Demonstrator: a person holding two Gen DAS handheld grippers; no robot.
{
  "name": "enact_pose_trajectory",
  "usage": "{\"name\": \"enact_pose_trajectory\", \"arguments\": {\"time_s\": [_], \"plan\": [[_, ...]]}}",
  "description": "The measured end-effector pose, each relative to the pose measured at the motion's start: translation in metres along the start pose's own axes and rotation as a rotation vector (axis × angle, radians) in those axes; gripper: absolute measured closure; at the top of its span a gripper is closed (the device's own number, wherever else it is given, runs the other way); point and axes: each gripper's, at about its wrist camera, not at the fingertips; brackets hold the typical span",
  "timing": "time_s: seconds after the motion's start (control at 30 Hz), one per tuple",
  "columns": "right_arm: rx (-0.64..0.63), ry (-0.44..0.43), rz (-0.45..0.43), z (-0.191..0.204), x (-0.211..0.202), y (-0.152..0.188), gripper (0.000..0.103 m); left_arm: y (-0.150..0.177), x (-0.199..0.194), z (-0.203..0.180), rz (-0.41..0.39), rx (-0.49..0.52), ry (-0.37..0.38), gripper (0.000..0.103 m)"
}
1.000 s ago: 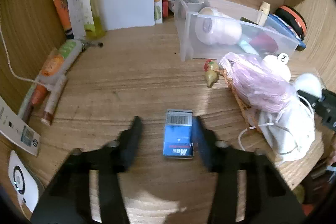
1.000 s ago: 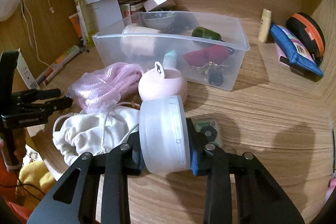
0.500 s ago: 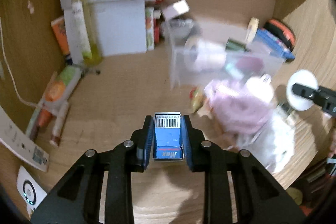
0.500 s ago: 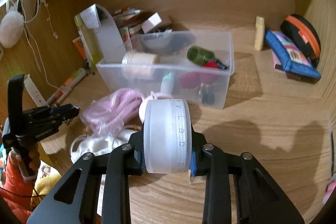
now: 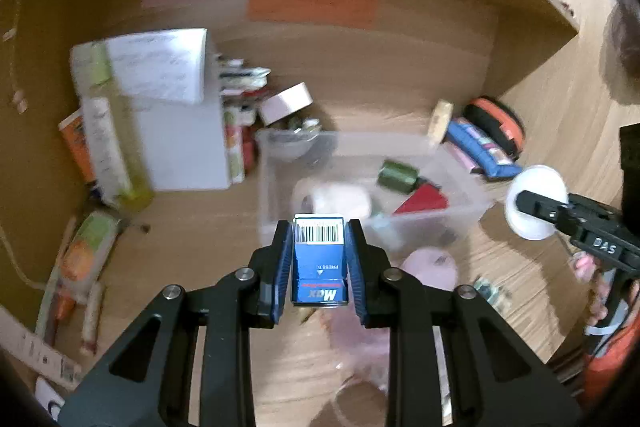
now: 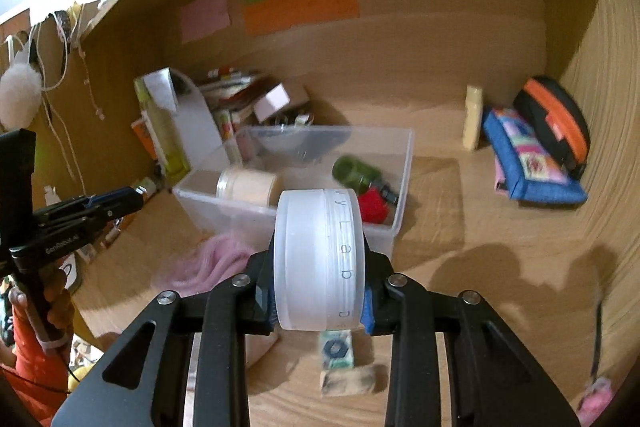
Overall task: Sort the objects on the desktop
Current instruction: 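Carry the blue box with the left tool while the right tool carries the tape roll over the bin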
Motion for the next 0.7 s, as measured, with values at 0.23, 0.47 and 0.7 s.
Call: {"name": "enact_pose_trajectory", "arguments": {"time_s": [0.23,0.47,0.7], "plan": [[-0.018,-0.017,-0.028,-0.007,0.007,-0.023,0.076,-0.024,0.019,-0.018,-0.014,0.032,0.058,0.077],[-0.017,-0.054,0.005,-0.011,0.041,-0.037,0.076,-0.044,0.06,-0.035,0.028,0.062,0.111,0.077],[-0.03,-0.074,0.063,-0.011,0.083,-0.045,0.076,-0.049,0.1,-0.043,0.085,0.069,0.139,0.077]]}}
Point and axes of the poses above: each gripper's, at about its wrist camera, not at the fingertips, and x roughly the way its jaws point, z to its left, y to its underside, and after that the axes turned 1 degree about x, right-handed
